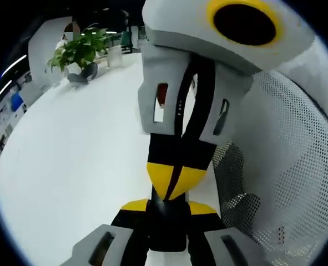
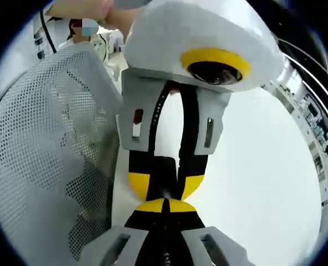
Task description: Press the specified remote control buttons in sequence, fully releasing each button before pressing the next.
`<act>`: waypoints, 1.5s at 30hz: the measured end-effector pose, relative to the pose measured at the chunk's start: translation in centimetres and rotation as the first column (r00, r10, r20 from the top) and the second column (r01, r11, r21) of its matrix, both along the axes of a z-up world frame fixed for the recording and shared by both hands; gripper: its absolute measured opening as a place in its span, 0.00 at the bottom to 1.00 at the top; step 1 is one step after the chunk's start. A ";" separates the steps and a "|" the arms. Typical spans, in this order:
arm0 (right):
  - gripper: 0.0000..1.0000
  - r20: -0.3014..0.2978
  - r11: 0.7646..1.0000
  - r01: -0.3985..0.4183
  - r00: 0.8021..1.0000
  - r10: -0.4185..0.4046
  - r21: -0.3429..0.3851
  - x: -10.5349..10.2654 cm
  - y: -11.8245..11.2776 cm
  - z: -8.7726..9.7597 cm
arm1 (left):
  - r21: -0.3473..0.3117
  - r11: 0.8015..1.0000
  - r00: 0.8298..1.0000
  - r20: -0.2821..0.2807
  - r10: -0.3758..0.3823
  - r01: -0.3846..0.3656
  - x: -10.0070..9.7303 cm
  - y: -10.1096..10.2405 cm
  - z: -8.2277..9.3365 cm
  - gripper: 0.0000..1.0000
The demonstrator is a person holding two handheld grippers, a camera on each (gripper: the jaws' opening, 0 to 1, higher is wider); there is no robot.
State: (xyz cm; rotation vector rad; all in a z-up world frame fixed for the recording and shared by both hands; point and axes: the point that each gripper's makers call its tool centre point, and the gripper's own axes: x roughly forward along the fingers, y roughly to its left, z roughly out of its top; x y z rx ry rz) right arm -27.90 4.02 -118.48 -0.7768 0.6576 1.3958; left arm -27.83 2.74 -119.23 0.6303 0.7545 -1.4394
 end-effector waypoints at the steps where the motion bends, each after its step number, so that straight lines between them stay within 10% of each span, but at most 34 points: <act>1: 0.00 -0.042 0.999 0.036 0.999 -0.035 0.023 -0.1 -0.2 0.1 | -0.001 1.000 1.000 0.002 0.004 -0.004 0.0 0.0 0.0 0.22; 11: 0.29 -0.111 0.997 0.083 0.990 -0.083 -0.005 0.0 -2.9 -1.2 | 0.017 1.000 1.000 0.016 0.019 -0.020 0.0 -0.1 0.0 0.22; 27: 0.24 -0.109 0.991 0.137 0.985 -0.135 0.008 0.5 -3.7 -1.6 | -0.004 0.984 0.983 0.046 0.176 -0.176 0.3 -0.2 0.0 0.25; 34: 0.24 -0.120 0.988 0.153 0.982 -0.149 0.022 0.4 -3.6 -1.5 | -0.155 0.880 0.893 -0.102 0.439 -0.450 1.1 -0.2 2.7 0.43; 41: 0.24 -0.123 0.988 0.151 0.981 -0.147 0.020 0.4 -3.5 -1.5 | -0.366 0.725 0.799 -0.098 0.594 -0.584 2.8 1.3 7.5 0.58; 45: 0.24 -0.122 0.989 0.146 0.982 -0.143 0.014 0.3 -3.4 -1.5 | -0.434 0.670 0.761 -0.057 0.646 -0.602 3.6 2.5 9.8 0.67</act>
